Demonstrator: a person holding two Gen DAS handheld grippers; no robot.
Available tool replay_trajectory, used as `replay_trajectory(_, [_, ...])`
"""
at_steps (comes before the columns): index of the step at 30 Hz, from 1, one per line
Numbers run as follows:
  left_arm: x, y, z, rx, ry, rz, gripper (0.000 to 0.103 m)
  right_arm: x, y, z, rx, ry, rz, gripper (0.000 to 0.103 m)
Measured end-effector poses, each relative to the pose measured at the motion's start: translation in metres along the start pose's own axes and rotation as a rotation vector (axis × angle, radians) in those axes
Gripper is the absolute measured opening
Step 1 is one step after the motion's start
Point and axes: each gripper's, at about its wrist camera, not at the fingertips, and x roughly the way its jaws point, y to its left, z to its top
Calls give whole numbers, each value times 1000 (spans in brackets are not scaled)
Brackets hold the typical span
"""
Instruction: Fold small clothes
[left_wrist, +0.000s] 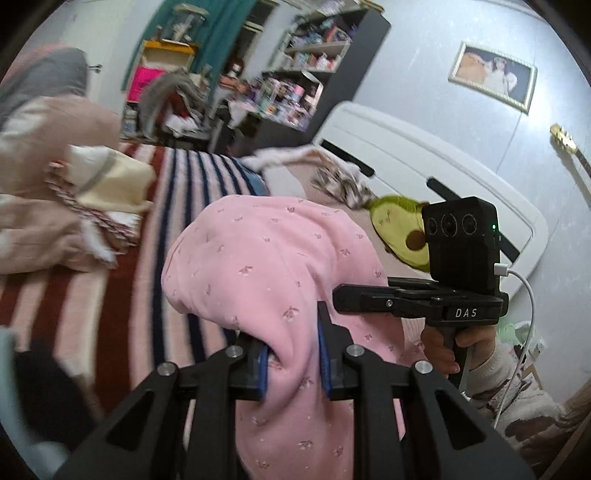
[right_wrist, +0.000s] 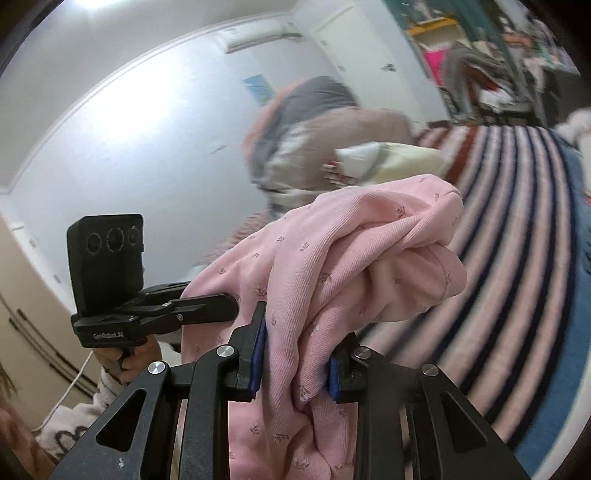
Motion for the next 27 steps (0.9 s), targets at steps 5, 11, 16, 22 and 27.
replay_trajectory(5, [-108,16,3,24,-70,105,17,34,75,22,-85,-15,97,21])
replay_trajectory(11, [-217,33,0,27,-136,243,17,76,158,43,-198,-14,211,21])
replay_trajectory(16, [-280,61,-15,-19,-168,314,17,115,201,44,-237,25,299,21])
replay_trajectory(22, [-278,128,-42,-158,-124,333,17,188,197,33,-183,148,299,21])
replay_trajectory(27, [-251,185,-61,-260,-67,321,21,244,168,20,-93,265,261,21])
